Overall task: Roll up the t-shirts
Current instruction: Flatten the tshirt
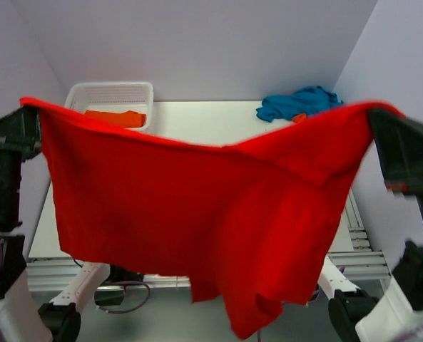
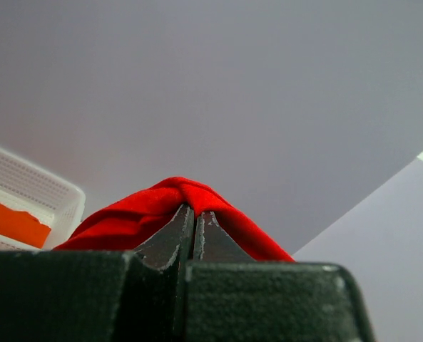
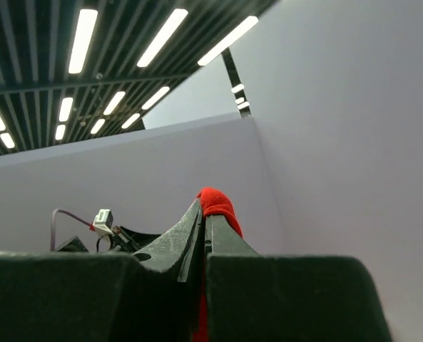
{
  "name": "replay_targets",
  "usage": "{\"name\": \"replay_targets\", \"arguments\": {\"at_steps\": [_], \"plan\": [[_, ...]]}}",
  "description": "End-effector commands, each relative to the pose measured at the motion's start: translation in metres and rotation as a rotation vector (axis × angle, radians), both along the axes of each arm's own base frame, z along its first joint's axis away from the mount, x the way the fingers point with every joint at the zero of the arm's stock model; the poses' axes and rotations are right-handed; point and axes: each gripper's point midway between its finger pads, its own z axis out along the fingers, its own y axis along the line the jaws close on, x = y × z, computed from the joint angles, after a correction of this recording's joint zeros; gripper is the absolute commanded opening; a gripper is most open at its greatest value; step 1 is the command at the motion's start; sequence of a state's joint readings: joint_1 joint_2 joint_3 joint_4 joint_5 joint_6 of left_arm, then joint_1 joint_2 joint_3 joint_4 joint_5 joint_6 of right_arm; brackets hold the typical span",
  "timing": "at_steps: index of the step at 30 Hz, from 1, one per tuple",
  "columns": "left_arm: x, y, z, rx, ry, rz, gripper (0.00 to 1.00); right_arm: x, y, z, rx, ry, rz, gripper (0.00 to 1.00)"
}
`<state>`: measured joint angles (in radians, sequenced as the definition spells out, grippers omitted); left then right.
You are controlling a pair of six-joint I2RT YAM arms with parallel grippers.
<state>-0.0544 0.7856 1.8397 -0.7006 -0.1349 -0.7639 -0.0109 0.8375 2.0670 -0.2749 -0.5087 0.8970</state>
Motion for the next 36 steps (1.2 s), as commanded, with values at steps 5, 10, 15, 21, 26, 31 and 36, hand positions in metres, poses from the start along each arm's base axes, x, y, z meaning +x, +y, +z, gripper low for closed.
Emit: {"name": "replay_targets", "arguments": {"at_steps": [5,10,15,21,26,31,36], "plan": [[0.042,0.002,0.011,-0.012,0.047,0.02,0.0,0.107,0.002,0.003,0.058,0.194,0.08,0.0],[0.048,-0.001,0.012,-0.01,0.051,0.008,0.0,0.126,0.007,-0.003,0.07,0.239,0.134,0.0],[0.049,-0.013,0.006,-0.017,0.065,-0.059,0.0,0.112,0.007,0.0,0.094,0.215,0.155,0.0],[-0.018,-0.01,0.0,-0.057,0.004,-0.085,0.0,0.03,0.016,-0.009,0.046,0.187,0.199,0.0],[-0.081,-0.011,-0.016,-0.074,-0.043,-0.129,0.0,-0.045,0.019,-0.027,0.057,0.167,0.24,0.0],[-0.113,-0.002,-0.025,-0.089,-0.059,-0.099,0.0,-0.093,0.018,-0.035,0.061,0.124,0.231,0.0],[-0.114,0.0,-0.017,-0.119,-0.096,-0.095,0.0,-0.086,0.02,-0.029,0.037,0.123,0.224,0.0]]}}
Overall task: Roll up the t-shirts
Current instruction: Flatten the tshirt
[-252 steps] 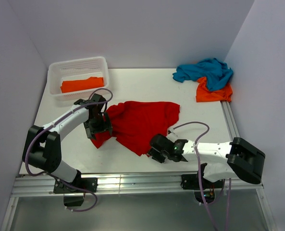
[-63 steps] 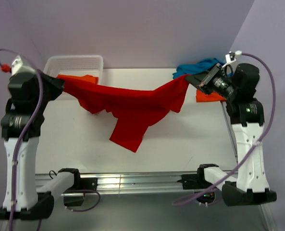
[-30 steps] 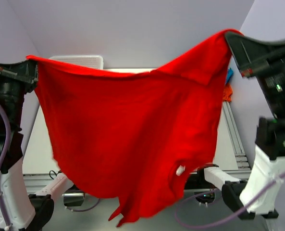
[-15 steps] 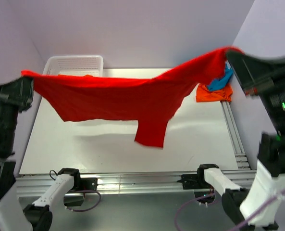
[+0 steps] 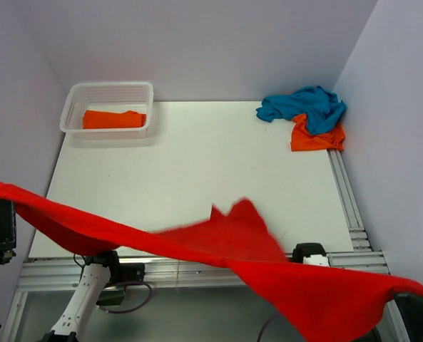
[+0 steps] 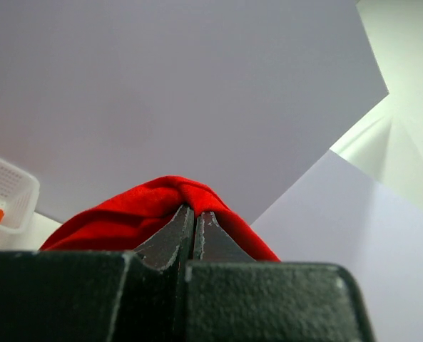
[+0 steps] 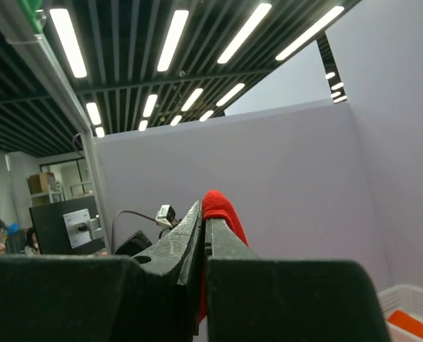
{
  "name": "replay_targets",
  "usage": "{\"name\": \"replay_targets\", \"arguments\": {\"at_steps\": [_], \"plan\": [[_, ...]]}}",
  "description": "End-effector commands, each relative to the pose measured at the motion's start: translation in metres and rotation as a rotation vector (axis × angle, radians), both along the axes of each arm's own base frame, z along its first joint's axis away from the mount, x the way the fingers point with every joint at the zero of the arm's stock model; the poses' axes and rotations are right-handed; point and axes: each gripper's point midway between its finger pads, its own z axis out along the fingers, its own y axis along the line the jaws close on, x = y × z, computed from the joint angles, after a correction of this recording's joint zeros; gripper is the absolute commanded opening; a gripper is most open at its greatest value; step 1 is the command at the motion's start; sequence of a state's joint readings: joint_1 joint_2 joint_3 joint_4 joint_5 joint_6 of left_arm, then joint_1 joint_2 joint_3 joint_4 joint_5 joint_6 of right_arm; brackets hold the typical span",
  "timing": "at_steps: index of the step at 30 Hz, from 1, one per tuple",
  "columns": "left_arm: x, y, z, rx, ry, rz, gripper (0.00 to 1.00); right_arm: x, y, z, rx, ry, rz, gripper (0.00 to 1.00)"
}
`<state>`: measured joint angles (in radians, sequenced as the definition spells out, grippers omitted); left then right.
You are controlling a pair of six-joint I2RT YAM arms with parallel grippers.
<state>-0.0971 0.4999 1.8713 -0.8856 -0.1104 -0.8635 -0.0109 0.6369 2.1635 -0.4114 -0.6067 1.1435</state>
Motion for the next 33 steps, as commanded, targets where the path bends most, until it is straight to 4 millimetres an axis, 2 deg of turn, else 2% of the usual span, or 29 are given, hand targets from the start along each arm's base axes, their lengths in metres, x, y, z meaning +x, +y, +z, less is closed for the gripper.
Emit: {"name": "replay_targets", "arguments": {"at_steps": [1,2,3,5,6,7,8,9,10,11,12,13,14,15,16,17,18,19,20,21,23,24,25,27,28,29,30,31,33], "plan": [[0.035,0.002,0.001,-0.02,0.066,0.022,0.0,0.073,0.0,0.004,-0.007,0.165,-0.007,0.0],[0.037,0.003,0.005,-0.019,0.066,0.031,0.0,0.081,-0.002,0.006,-0.002,0.178,-0.012,0.0],[0.045,0.004,0.005,-0.017,0.081,0.041,0.0,0.105,-0.002,0.007,-0.007,0.217,-0.018,0.0],[0.072,0.005,0.0,-0.018,0.133,0.061,0.0,0.135,-0.003,0.004,-0.009,0.278,-0.024,0.0],[0.081,0.005,-0.001,-0.022,0.144,0.06,0.0,0.162,-0.003,-0.004,-0.009,0.338,-0.029,0.0],[0.092,0.004,-0.007,-0.021,0.168,0.062,0.0,0.177,-0.004,-0.01,-0.007,0.372,-0.033,0.0],[0.111,0.001,-0.025,-0.014,0.227,0.061,0.0,0.193,-0.005,-0.019,-0.002,0.413,-0.038,0.0],[0.121,0.0,-0.036,-0.012,0.256,0.061,0.0,0.222,-0.007,-0.044,0.004,0.503,-0.046,0.0],[0.126,0.0,-0.043,-0.015,0.26,0.058,0.0,0.235,-0.008,-0.057,0.009,0.542,-0.052,0.0],[0.148,-0.003,-0.076,-0.009,0.342,0.06,0.0,0.251,-0.009,-0.075,0.011,0.597,-0.06,0.0],[0.156,-0.003,-0.091,-0.012,0.371,0.06,0.0,0.275,-0.01,-0.113,0.009,0.696,-0.067,0.0],[0.158,-0.004,-0.1,-0.018,0.365,0.057,0.0,0.286,-0.012,-0.13,0.015,0.736,-0.076,0.0],[0.176,-0.006,-0.139,-0.011,0.453,0.058,0.0,0.297,-0.013,-0.151,0.017,0.781,-0.082,0.0],[0.182,-0.007,-0.156,-0.019,0.485,0.055,0.0,0.314,-0.014,-0.192,0.018,0.872,-0.089,0.0],[0.184,-0.007,-0.169,-0.02,0.496,0.054,0.0,0.323,-0.016,-0.21,0.025,0.901,-0.103,0.0],[0.199,-0.009,-0.206,-0.017,0.565,0.052,0.0,0.332,-0.018,-0.23,0.027,0.94,-0.117,0.0],[0.203,-0.01,-0.219,-0.025,0.583,0.051,0.0,0.345,-0.019,-0.271,0.027,1.018,-0.122,0.0],[0.208,-0.011,-0.233,-0.026,0.601,0.051,0.0,0.354,-0.021,-0.285,0.037,1.033,-0.136,0.0],[0.222,-0.013,-0.261,-0.021,0.644,0.05,0.0,0.362,-0.024,-0.303,0.038,1.067,-0.157,0.0],[0.228,-0.014,-0.274,-0.021,0.667,0.049,0.0,0.374,-0.026,-0.337,0.038,1.141,-0.172,0.0],[0.248,-0.017,-0.318,-0.007,0.761,0.048,0.0,0.392,-0.032,-0.36,0.05,1.171,-0.211,0.0],[0.259,-0.018,-0.324,-0.007,0.761,0.046,0.0,0.406,-0.034,-0.389,0.048,1.247,-0.231,0.0],[0.273,-0.02,-0.351,0.004,0.837,0.046,0.0,0.416,-0.036,-0.395,0.05,1.246,-0.242,0.0],[0.294,-0.022,-0.363,0.011,0.856,0.049,0.0,0.443,-0.04,-0.421,0.042,1.296,-0.271,0.0],[0.309,-0.023,-0.385,0.021,0.927,0.055,0.0,0.453,-0.041,-0.428,0.043,1.309,-0.28,0.0],[0.318,-0.024,-0.391,0.029,0.945,0.053,0.0,0.464,-0.041,-0.432,0.037,1.313,-0.282,0.0],[0.331,-0.024,-0.392,0.044,0.938,0.054,0.0,0.481,-0.042,-0.452,0.03,1.373,-0.29,0.0],[0.346,-0.025,-0.405,0.055,0.989,0.059,0.0,0.494,-0.042,-0.451,0.031,1.357,-0.288,0.0],[0.365,-0.023,-0.412,0.072,1.02,0.081,0.0,0.525,-0.041,-0.469,0.023,1.406,-0.284,0.0]]}}
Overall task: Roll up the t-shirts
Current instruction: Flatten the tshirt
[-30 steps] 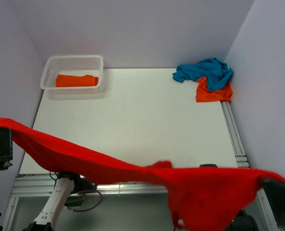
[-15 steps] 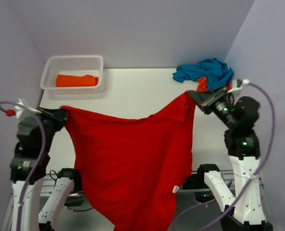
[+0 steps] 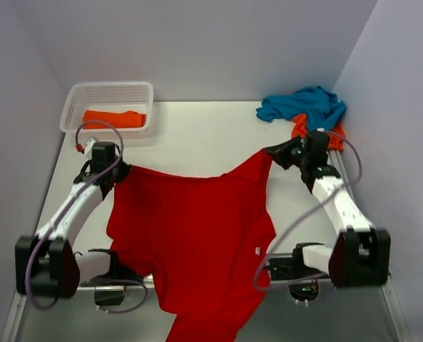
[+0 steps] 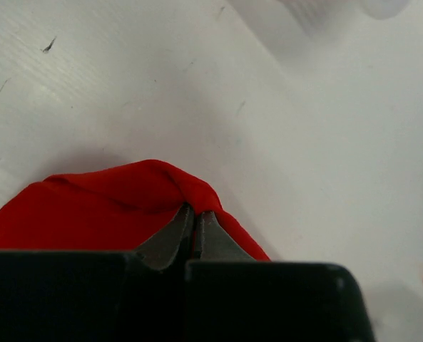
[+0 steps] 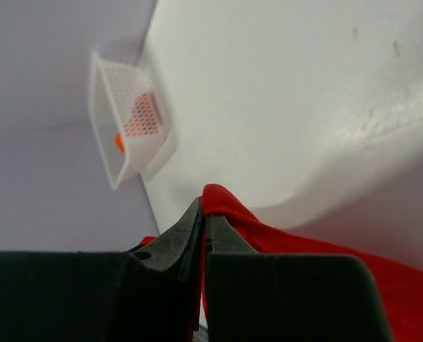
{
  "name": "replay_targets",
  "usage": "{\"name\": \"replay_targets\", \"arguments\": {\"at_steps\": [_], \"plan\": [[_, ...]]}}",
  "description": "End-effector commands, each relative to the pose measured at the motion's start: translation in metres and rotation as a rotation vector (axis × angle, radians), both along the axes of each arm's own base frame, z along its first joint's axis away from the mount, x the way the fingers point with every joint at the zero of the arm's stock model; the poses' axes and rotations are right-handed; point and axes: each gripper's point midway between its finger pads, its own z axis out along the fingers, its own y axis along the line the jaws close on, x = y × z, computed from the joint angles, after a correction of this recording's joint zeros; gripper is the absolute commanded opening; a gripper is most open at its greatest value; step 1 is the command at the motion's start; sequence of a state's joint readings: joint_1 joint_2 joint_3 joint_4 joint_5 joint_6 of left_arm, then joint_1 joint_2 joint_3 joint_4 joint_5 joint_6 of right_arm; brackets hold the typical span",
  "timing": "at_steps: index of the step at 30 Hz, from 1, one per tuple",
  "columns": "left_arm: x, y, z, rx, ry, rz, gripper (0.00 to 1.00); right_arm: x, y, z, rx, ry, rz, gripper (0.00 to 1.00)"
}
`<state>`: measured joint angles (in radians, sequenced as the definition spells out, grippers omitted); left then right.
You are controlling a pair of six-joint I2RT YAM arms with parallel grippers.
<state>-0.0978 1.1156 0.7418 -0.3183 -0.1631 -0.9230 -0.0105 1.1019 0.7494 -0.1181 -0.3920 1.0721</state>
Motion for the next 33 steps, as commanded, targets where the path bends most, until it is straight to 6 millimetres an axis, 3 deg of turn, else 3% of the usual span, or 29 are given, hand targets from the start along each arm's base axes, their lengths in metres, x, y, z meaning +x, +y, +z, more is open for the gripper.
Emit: {"name": "replay_targets", "arguments": {"at_steps": [1,2,6,9,12,13,14,15,16,22,23,24,25,27,28,29,30,31,32,33], "plan": [[0.065,0.0,0.03,0.037,-0.121,0.005,0.0,0.061,-0.004,0.018,-0.038,-0.133,-0.019,0.0],[0.074,0.002,0.028,0.046,-0.11,0.008,0.0,0.083,-0.004,0.01,-0.042,-0.11,-0.014,0.0],[0.115,0.002,0.013,0.044,-0.07,-0.009,0.0,0.135,0.022,-0.001,-0.058,-0.085,0.047,0.0],[0.131,0.008,-0.005,0.04,-0.033,-0.009,0.0,0.177,0.036,-0.008,-0.06,-0.071,0.075,0.0],[0.154,0.011,-0.004,0.039,-0.042,-0.016,0.0,0.217,0.047,-0.012,-0.06,-0.069,0.087,0.0],[0.158,0.012,-0.005,0.042,-0.038,-0.019,0.0,0.233,0.052,0.01,-0.059,-0.118,0.09,0.0],[0.161,0.015,-0.007,0.048,-0.031,-0.021,0.0,0.246,0.055,-0.01,-0.057,-0.09,0.093,0.0],[0.167,0.015,-0.01,0.045,-0.023,-0.028,0.0,0.252,0.058,-0.016,-0.057,-0.065,0.098,0.0],[0.169,0.016,-0.012,0.046,-0.016,-0.03,0.0,0.269,0.064,-0.018,-0.053,-0.077,0.106,0.0],[0.172,0.02,-0.032,0.055,0.025,-0.061,0.0,0.31,0.078,-0.037,0.011,-0.096,0.103,0.0],[0.172,0.019,-0.037,0.054,0.032,-0.073,0.0,0.316,0.083,-0.032,0.033,-0.135,0.116,0.05],[0.172,0.024,-0.037,0.05,0.031,-0.065,0.02,0.319,0.084,-0.033,0.05,-0.149,0.118,0.19],[0.172,0.034,-0.037,0.046,0.03,-0.051,0.05,0.325,0.086,-0.037,0.074,-0.151,0.113,0.39],[0.171,0.037,-0.034,0.048,0.02,-0.052,0.15,0.331,0.09,-0.029,0.105,-0.194,0.122,0.5],[0.171,0.041,-0.031,0.051,0.014,-0.049,0.23,0.334,0.092,-0.021,0.111,-0.215,0.125,0.61],[0.17,0.042,-0.024,0.061,0.003,-0.055,0.36,0.335,0.093,-0.015,0.114,-0.229,0.132,0.66],[0.168,0.045,-0.021,0.064,0.003,-0.053,0.42,0.335,0.093,-0.01,0.102,-0.24,0.138,0.67],[0.165,0.046,-0.02,0.067,0.011,-0.053,0.48,0.333,0.09,0.01,0.089,-0.266,0.135,0.75],[0.163,0.05,-0.009,0.076,-0.006,-0.053,0.57,0.33,0.089,0.013,0.075,-0.261,0.136,0.78],[0.162,0.052,-0.005,0.079,-0.01,-0.05,0.59,0.325,0.087,0.014,0.045,-0.258,0.142,0.78]]}}
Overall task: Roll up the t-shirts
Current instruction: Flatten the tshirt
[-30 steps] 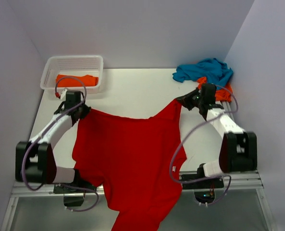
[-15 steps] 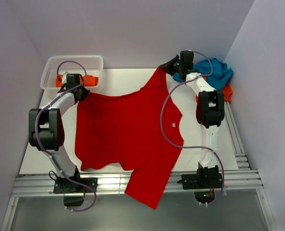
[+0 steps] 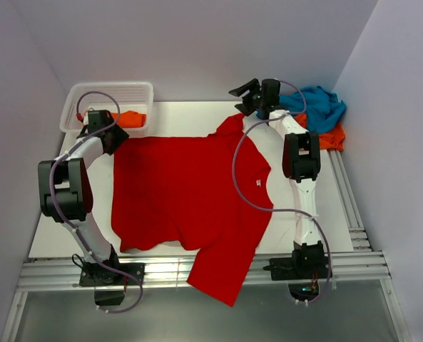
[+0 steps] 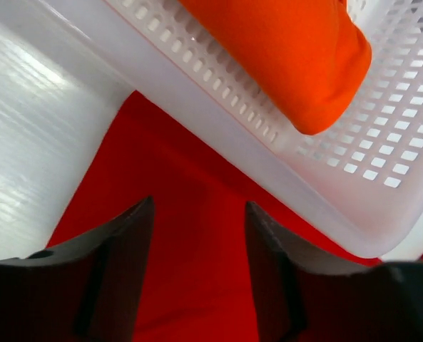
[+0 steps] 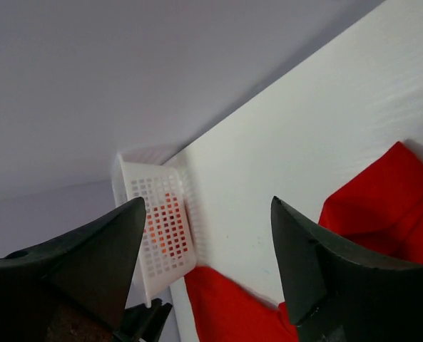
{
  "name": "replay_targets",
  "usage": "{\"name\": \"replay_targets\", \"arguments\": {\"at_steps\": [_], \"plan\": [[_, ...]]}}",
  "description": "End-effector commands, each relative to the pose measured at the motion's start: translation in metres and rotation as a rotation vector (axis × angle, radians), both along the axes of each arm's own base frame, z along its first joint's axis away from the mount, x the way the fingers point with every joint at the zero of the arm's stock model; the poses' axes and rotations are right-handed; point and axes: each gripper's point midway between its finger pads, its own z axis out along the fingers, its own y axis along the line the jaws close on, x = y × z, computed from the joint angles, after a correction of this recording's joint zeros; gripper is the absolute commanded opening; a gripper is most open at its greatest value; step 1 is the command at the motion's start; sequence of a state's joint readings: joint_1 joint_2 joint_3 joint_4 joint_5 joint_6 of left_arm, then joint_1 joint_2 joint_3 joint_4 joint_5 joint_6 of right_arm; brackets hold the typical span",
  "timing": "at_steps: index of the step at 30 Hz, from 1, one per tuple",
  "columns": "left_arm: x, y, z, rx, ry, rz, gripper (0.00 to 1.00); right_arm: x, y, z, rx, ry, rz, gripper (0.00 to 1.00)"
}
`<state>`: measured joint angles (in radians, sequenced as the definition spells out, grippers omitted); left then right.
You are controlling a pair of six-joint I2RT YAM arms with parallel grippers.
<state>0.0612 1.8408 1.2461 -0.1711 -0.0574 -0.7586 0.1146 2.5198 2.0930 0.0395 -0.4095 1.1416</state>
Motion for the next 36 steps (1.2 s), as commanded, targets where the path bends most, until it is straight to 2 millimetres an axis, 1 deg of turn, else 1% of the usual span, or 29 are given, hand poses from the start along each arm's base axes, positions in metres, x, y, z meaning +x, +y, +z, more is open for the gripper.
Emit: {"name": "replay_targets", "arguments": {"at_steps": [1,2,3,4,5,6,7,8,9,10,11,12,14,15,16,17,18,20,21,22,23,25,26,27,28,31,33,35,36], "plan": [[0.001,0.009,0.049,0.024,-0.089,-0.013,0.64,-0.004,0.001,0.114,-0.023,-0.223,0.024,0.78],[-0.002,0.012,0.056,0.026,-0.098,-0.008,0.72,-0.013,-0.002,0.108,-0.041,-0.171,0.03,0.78],[-0.003,0.015,0.06,0.027,-0.101,-0.002,0.72,-0.022,-0.006,0.098,-0.078,-0.143,0.045,0.78],[-0.008,0.022,0.06,0.029,-0.084,0.02,0.73,-0.036,-0.009,0.117,-0.096,-0.155,0.052,0.77],[-0.012,0.027,0.066,0.032,-0.084,0.039,0.73,-0.05,-0.013,0.11,-0.122,-0.103,0.057,0.76],[-0.016,0.028,0.066,0.027,-0.077,0.048,0.73,-0.07,-0.016,0.08,-0.154,-0.031,0.077,0.76],[-0.019,0.031,0.067,0.01,-0.076,0.059,0.73,-0.09,-0.016,0.105,-0.159,-0.058,0.093,0.74],[-0.029,0.029,0.068,0.0,-0.063,0.058,0.72,-0.108,-0.019,0.099,-0.173,-0.012,0.1,0.74],[-0.035,0.027,0.068,-0.013,-0.06,0.054,0.72,-0.137,-0.023,0.095,-0.193,0.024,0.11,0.73],[-0.042,0.024,0.068,-0.026,-0.057,0.05,0.72,-0.155,-0.022,0.092,-0.203,0.043,0.13,0.72],[-0.059,0.02,0.066,-0.035,-0.04,0.044,0.72,-0.178,-0.022,0.083,-0.229,0.09,0.16,0.72],[-0.069,0.019,0.064,-0.037,-0.024,0.045,0.72,-0.208,-0.025,0.084,-0.25,0.114,0.167,0.71],[-0.093,0.009,0.061,-0.054,0.005,0.009,0.73,-0.251,-0.023,0.072,-0.284,0.184,0.197,0.71],[-0.111,0.006,0.05,-0.062,0.076,0.003,0.73,-0.279,-0.024,0.051,-0.305,0.248,0.22,0.71],[-0.122,0.004,0.046,-0.064,0.11,-0.011,0.72,-0.301,-0.025,0.065,-0.314,0.223,0.224,0.71],[-0.135,0.001,0.037,-0.069,0.156,-0.023,0.72,-0.327,-0.022,0.055,-0.328,0.279,0.254,0.7],[-0.149,-0.001,0.029,-0.074,0.212,-0.032,0.72,-0.354,-0.024,0.05,-0.349,0.295,0.272,0.69],[-0.168,-0.005,0.013,-0.082,0.273,-0.045,0.71,-0.39,-0.027,0.036,-0.377,0.362,0.296,0.66],[-0.174,-0.007,0.007,-0.091,0.288,-0.052,0.71,-0.412,-0.026,0.027,-0.4,0.371,0.32,0.65],[-0.177,-0.01,0.003,-0.1,0.287,-0.059,0.7,-0.424,-0.026,0.022,-0.416,0.383,0.332,0.63],[-0.183,-0.015,-0.004,-0.124,0.304,-0.073,0.69,-0.444,-0.029,0.003,-0.44,0.434,0.352,0.61],[-0.183,-0.021,-0.008,-0.158,0.297,-0.076,0.66,-0.455,-0.036,-0.009,-0.464,0.44,0.342,0.52],[-0.185,-0.027,-0.015,-0.19,0.31,-0.087,0.65,-0.456,-0.038,-0.015,-0.472,0.441,0.337,0.49],[-0.186,-0.028,-0.018,-0.206,0.313,-0.086,0.65,-0.462,-0.041,-0.028,-0.482,0.464,0.335,0.42],[-0.186,-0.031,-0.023,-0.222,0.326,-0.086,0.64,-0.463,-0.043,-0.034,-0.492,0.476,0.331,0.38],[-0.185,-0.033,-0.032,-0.232,0.353,-0.094,0.63,-0.465,-0.054,-0.054,-0.551,0.533,0.315,0.33],[-0.185,-0.031,-0.035,-0.22,0.367,-0.095,0.63,-0.465,-0.059,-0.062,-0.577,0.557,0.304,0.27],[-0.184,-0.03,-0.041,-0.219,0.386,-0.1,0.63,-0.464,-0.063,-0.069,-0.586,0.569,0.301,0.26],[-0.184,-0.029,-0.044,-0.212,0.394,-0.098,0.63,-0.464,-0.066,-0.076,-0.593,0.597,0.302,0.23]]}}
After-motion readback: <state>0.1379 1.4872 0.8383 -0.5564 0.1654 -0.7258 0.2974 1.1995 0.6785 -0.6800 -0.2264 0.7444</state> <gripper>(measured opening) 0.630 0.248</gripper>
